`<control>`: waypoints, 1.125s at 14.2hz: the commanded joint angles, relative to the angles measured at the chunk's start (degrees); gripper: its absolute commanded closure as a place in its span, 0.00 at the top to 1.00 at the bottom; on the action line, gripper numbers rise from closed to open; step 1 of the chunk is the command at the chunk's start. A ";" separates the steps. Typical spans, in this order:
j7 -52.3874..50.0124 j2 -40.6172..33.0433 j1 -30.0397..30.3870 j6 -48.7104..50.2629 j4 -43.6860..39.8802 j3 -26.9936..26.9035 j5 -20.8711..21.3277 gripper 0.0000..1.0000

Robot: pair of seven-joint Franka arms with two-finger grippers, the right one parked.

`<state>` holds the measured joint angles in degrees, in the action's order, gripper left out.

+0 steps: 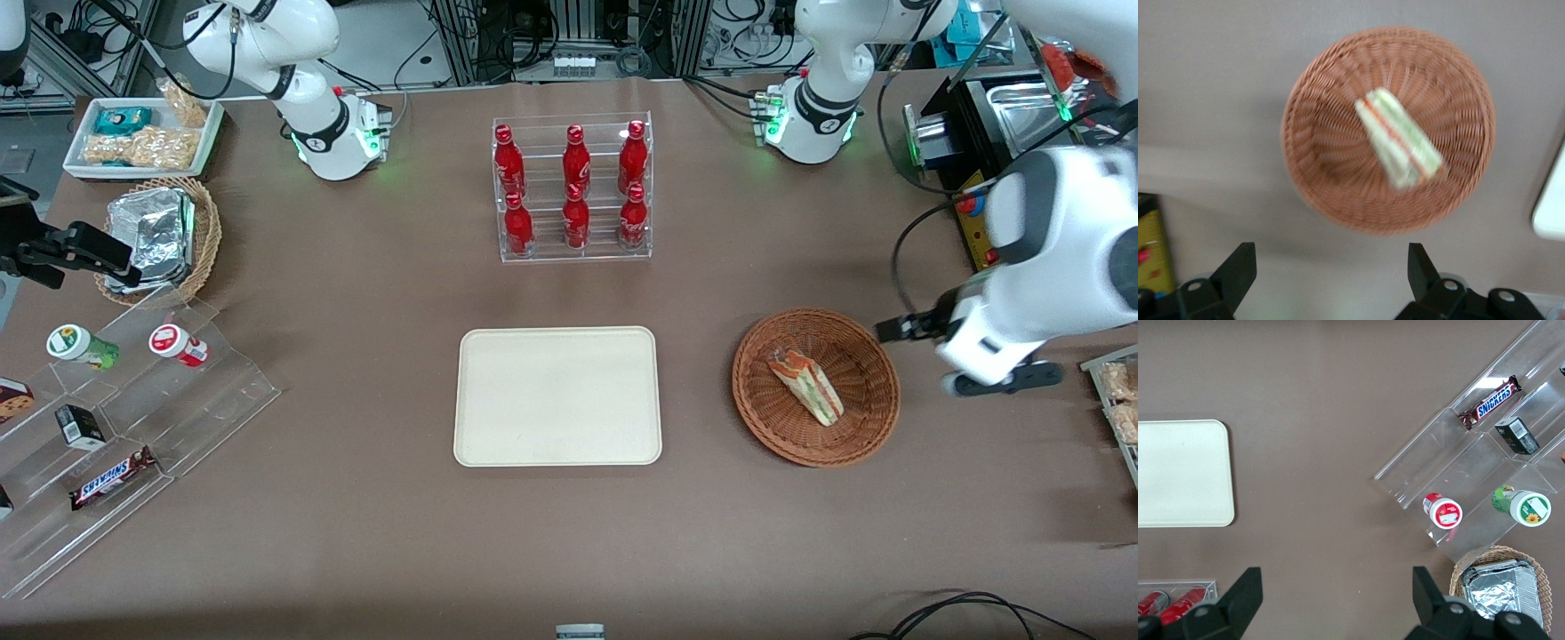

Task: Place sandwich from basket to tray
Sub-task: 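Move the left gripper down over the sandwich in the wicker basket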

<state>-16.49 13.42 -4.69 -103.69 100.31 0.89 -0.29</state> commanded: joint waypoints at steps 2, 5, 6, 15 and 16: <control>-18.09 0.11 -4.71 -8.19 5.51 -0.19 1.08 1.00; -31.45 4.32 -7.18 -13.63 5.51 -0.19 1.08 1.00; -34.37 5.29 -7.44 -15.65 5.51 -0.19 1.08 1.00; -39.40 10.22 -7.44 -25.59 10.43 -0.45 0.91 0.83; -40.28 10.23 -7.27 -25.69 10.70 -0.45 0.99 0.53</control>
<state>-54.42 23.23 -11.75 -128.14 110.78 0.84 -0.11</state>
